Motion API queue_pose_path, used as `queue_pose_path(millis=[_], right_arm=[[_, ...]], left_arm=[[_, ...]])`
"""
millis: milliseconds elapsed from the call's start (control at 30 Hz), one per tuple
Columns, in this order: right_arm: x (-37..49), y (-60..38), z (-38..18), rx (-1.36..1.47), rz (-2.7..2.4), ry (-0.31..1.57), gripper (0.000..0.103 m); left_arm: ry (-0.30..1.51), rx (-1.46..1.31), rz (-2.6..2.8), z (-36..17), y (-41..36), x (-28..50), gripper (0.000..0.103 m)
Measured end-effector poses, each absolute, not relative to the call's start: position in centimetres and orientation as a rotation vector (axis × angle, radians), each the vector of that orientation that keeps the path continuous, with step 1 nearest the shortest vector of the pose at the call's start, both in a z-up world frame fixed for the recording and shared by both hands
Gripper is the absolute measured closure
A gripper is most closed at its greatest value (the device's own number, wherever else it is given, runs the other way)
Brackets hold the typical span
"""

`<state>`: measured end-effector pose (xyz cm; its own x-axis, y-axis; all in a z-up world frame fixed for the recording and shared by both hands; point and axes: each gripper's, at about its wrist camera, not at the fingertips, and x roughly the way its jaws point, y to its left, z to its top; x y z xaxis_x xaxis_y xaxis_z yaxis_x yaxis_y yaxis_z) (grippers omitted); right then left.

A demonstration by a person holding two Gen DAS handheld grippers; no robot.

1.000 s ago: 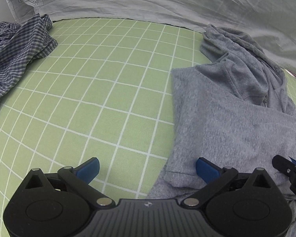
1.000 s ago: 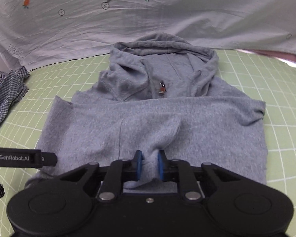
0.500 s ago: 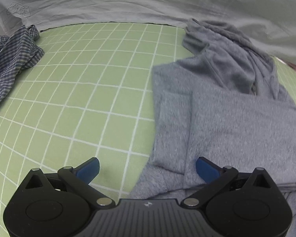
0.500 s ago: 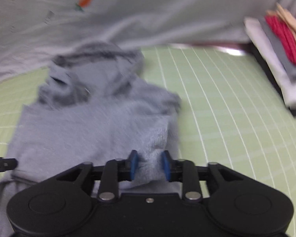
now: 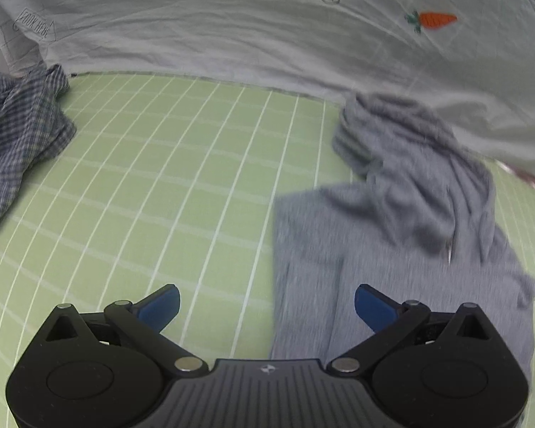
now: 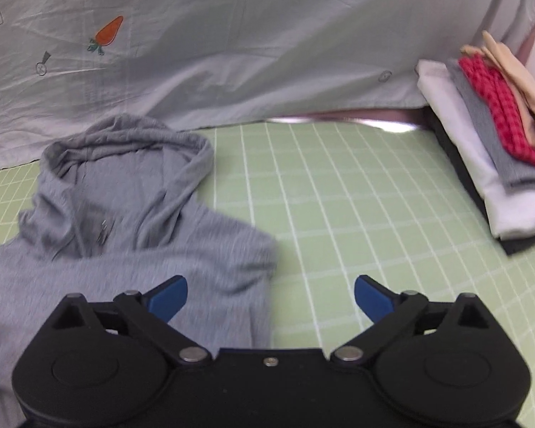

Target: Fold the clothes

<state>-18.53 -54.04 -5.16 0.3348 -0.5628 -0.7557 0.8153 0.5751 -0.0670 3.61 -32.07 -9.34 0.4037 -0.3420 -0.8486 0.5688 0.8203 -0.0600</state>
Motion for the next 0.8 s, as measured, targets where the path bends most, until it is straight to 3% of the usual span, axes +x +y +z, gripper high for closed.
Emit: queue_pose_path(millis=[233,433,600,800], right_arm=[[-13.3,-60.8,-5.4,0.275,-0.887,0.808,0.0],[-8.0,-65.4,-7.2,0.251,-0.837,0.805,0.0],[-4.9,-67.3,-9.7,0.223,-0.817,0.858,0.0],[-5.0,-68.7,-10.3,0.209,-0.92,0.855,0.0]], left_arm=[[0.904,0.261,-0.602,-7.7,-38.7,9.2,0.0],[0.902,0.283,-0.626,-9.5,-43.5,13.0,0.0],[1.014,0.217,-0.633,-12.8,-44.2,14.0,0.0],[0.924,0.396,-0.508,-13.8,-44.0,14.2,0.0]])
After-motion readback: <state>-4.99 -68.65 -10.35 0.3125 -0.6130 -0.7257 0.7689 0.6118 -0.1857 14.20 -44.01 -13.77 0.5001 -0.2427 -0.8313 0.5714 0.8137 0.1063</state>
